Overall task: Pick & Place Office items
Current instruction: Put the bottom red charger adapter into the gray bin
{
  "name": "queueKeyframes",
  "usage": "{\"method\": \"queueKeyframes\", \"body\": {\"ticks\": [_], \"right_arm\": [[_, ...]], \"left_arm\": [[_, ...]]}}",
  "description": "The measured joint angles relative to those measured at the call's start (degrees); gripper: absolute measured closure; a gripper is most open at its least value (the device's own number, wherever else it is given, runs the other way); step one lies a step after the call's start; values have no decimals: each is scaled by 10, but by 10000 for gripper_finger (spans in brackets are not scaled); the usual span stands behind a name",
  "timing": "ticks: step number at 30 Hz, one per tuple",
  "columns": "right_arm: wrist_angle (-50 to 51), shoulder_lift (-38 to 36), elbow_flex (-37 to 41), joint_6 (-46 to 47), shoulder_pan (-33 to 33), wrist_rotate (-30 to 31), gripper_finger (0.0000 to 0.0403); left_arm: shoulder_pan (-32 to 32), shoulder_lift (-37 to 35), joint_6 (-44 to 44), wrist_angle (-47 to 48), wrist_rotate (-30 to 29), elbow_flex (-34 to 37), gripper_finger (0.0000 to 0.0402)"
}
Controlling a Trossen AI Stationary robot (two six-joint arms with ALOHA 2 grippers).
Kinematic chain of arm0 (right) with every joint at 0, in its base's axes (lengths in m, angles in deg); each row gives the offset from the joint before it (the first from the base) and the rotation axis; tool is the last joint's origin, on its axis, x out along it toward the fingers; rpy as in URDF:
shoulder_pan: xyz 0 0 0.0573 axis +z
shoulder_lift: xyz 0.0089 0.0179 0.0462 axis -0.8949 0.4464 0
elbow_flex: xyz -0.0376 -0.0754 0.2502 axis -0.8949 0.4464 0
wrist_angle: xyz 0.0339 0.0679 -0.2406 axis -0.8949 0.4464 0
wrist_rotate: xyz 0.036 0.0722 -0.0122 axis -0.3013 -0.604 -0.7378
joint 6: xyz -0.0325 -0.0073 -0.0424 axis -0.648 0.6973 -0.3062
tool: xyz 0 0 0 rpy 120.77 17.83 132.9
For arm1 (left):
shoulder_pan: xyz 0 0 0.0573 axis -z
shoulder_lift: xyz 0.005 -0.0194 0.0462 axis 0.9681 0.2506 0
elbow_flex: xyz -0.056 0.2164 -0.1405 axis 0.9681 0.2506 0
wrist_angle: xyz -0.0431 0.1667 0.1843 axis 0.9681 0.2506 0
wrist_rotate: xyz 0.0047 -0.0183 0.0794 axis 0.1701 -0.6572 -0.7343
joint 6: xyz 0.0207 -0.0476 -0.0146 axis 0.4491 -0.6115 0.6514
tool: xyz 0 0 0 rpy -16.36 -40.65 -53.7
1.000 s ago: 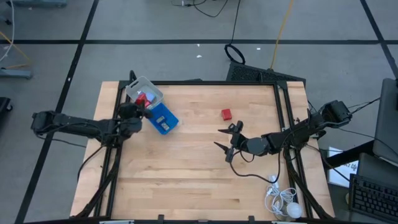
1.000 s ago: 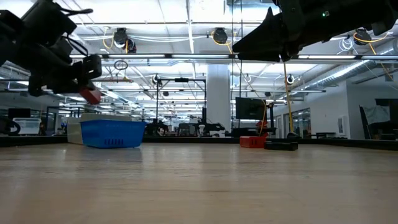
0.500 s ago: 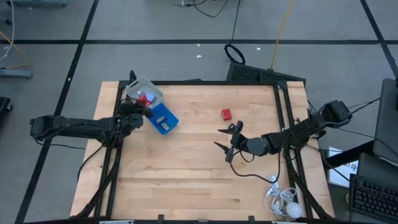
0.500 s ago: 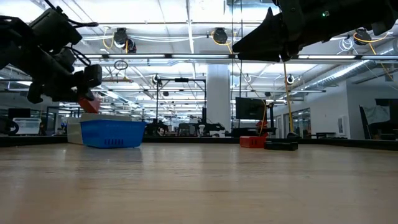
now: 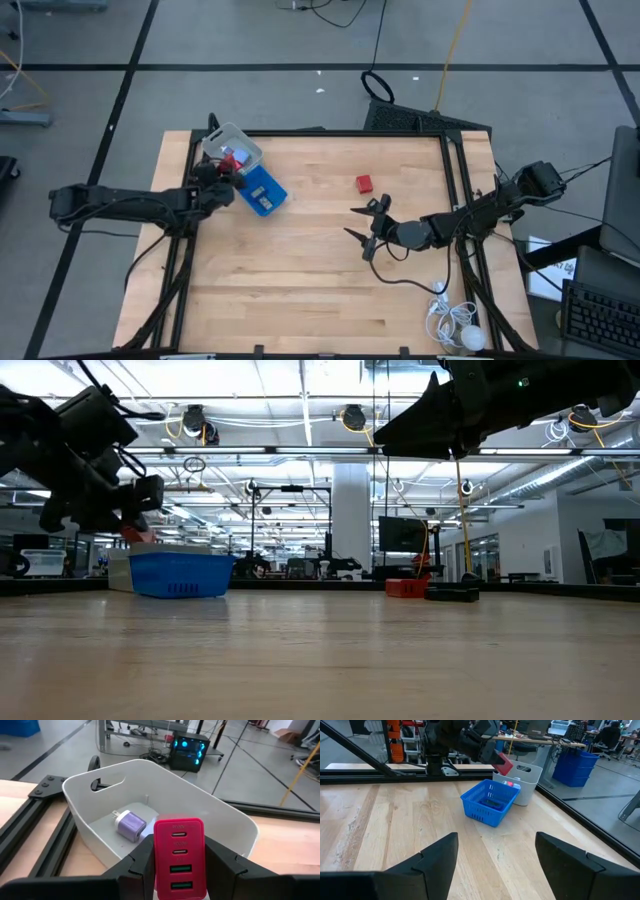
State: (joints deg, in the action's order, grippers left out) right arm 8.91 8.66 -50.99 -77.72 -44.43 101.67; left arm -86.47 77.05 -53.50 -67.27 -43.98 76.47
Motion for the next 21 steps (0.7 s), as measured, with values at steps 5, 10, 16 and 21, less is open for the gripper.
{"method": "queueKeyframes", "body": {"ticks": [5,10,16,21], "right_arm": [[0,0,0,0,0,0,147],[0,0,0,0,0,0,147],[0,0,0,0,0,0,147],[0,0,0,0,0,0,147]], "left_arm": [[0,24,-30,-2,-12,0,277],[0,51,-39,-32,-17,0,277],[0,91,-22,-88,-17,0,277],[-3,121,-19,-113,-17,0,277]]}}
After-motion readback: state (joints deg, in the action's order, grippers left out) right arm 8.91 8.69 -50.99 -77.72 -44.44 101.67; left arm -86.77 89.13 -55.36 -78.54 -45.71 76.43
